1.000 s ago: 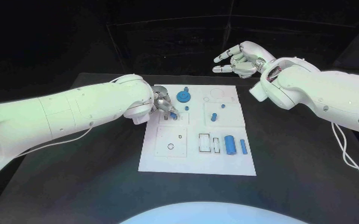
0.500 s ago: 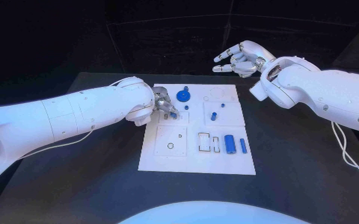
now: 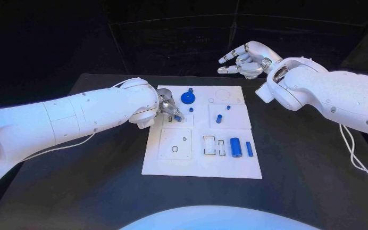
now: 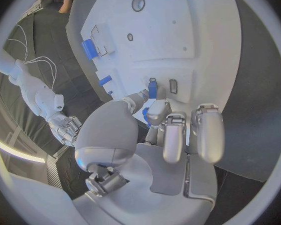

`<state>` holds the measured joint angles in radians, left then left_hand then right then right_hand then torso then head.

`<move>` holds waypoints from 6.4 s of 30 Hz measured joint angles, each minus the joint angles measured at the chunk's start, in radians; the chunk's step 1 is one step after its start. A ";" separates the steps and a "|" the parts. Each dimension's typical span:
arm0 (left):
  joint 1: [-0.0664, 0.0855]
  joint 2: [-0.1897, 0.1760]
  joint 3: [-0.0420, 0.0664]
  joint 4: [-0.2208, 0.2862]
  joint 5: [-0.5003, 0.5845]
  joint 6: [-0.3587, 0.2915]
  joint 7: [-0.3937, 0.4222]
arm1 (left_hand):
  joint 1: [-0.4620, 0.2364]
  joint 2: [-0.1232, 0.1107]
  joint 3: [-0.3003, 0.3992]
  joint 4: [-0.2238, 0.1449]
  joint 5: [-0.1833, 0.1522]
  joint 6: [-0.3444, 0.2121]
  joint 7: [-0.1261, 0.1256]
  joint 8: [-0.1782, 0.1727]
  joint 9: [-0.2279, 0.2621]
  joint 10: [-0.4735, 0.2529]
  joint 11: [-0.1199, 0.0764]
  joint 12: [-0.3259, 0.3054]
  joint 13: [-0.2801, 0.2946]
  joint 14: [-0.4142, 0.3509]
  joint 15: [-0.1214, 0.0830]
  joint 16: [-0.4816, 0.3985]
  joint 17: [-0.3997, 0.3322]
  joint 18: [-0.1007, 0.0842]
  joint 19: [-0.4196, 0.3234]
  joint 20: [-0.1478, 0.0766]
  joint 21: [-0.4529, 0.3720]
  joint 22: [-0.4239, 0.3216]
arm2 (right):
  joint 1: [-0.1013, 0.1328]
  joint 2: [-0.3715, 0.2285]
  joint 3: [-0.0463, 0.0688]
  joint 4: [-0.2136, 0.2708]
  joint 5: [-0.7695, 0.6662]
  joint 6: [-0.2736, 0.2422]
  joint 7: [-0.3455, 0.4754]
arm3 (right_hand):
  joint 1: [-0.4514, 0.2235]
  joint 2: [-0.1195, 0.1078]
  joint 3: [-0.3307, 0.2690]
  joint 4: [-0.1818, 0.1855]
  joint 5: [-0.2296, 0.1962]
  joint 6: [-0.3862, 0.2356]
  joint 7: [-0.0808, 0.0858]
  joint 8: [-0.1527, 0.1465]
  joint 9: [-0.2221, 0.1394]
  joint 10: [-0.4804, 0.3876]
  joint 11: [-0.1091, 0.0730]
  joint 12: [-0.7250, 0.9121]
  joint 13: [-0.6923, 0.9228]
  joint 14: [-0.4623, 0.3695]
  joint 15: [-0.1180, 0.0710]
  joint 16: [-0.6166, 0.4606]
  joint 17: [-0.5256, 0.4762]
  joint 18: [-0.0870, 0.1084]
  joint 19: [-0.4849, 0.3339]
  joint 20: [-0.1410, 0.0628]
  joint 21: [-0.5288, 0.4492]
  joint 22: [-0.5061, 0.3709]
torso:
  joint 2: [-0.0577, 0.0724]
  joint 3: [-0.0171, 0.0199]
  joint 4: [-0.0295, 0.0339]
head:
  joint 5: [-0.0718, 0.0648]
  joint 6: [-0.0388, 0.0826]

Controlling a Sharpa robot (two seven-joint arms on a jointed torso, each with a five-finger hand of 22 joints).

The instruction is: Assemble the parts on the task board

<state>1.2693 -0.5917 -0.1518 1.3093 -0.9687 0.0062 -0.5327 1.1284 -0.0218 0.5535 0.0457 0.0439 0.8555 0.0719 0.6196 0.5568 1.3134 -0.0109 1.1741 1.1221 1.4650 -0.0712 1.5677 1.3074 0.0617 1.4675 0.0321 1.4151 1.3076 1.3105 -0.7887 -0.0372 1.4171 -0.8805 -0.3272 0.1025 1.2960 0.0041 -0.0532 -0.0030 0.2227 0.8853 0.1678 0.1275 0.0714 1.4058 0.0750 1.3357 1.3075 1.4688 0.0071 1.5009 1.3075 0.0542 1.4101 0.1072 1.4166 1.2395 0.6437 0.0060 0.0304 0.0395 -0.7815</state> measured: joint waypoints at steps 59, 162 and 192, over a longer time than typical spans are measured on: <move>0.003 0.057 -0.001 -0.071 -0.016 0.116 -0.030 | -0.233 -0.031 -0.025 0.030 0.003 0.063 -0.038 0.056 0.027 0.021 -0.021 0.026 0.016 0.000 -0.015 0.000 0.000 0.000 0.000 -0.007 0.004 0.000 | 0.000 0.014 0.000 -0.011 -0.003 0.011 0.001 | 0.004 0.004 0.000 0.000 0.000 0.000 0.000 0.000 0.000 0.000 0.000 0.000 0.000 0.000 0.000 -0.005 0.000 0.000 0.000 0.000 0.000 -0.003 | 0.000 0.0001 -0.0007 | -0.005 -0.009; 0.023 0.228 0.112 -0.544 -0.082 0.378 0.058 | -0.050 0.034 -0.523 0.158 0.003 0.006 0.012 -0.058 -0.112 -0.061 0.018 -0.059 -0.105 0.000 0.014 0.000 0.000 0.000 -0.005 0.020 -0.044 -0.010 | -0.001 0.050 0.000 -0.043 -0.014 0.026 0.004 | 0.004 0.012 -0.013 0.002 0.007 0.000 0.000 0.000 -0.001 -0.003 0.004 -0.004 0.000 0.000 0.000 -0.005 0.000 0.000 -0.002 -0.002 -0.004 -0.009 | 0.000 0.0006 0.0008 | 0.008 0.005; 0.017 0.238 0.111 -0.552 -0.083 0.384 0.065 | 0.011 0.066 -0.514 0.119 0.003 0.017 0.008 -0.058 -0.128 -0.057 0.014 -0.055 -0.104 0.000 0.014 0.000 0.000 0.000 -0.005 0.020 -0.040 -0.004 | -0.001 0.059 0.000 -0.049 -0.014 0.030 0.006 | 0.004 0.012 -0.013 0.002 0.012 0.000 0.000 0.000 -0.001 -0.003 0.004 -0.004 0.000 0.000 0.000 -0.005 0.000 0.000 -0.002 -0.002 -0.004 -0.010 | 0.000 0.0004 0.0002 | 0.009 0.004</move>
<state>1.2862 -0.3540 -0.0407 0.7573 -1.0518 0.3907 -0.4682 1.1390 0.0441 0.0391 0.1651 0.0471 0.8720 0.0801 0.5618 0.4292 1.2562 0.0034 1.1194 1.0186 1.4652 -0.0569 1.5677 1.3074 0.0617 1.4622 0.0517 1.3750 1.3038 1.3097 -0.7299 -0.0375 1.3680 -0.8947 -0.2975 0.1082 1.3000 0.0162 -0.0659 -0.0012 0.2350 0.8853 0.1678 0.1275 0.0705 1.4023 0.0786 1.3321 1.3077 1.4687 0.0072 1.4964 1.3073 0.0541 1.4079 0.1050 1.4130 1.2296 0.6437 0.0064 0.0306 0.0487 -0.7776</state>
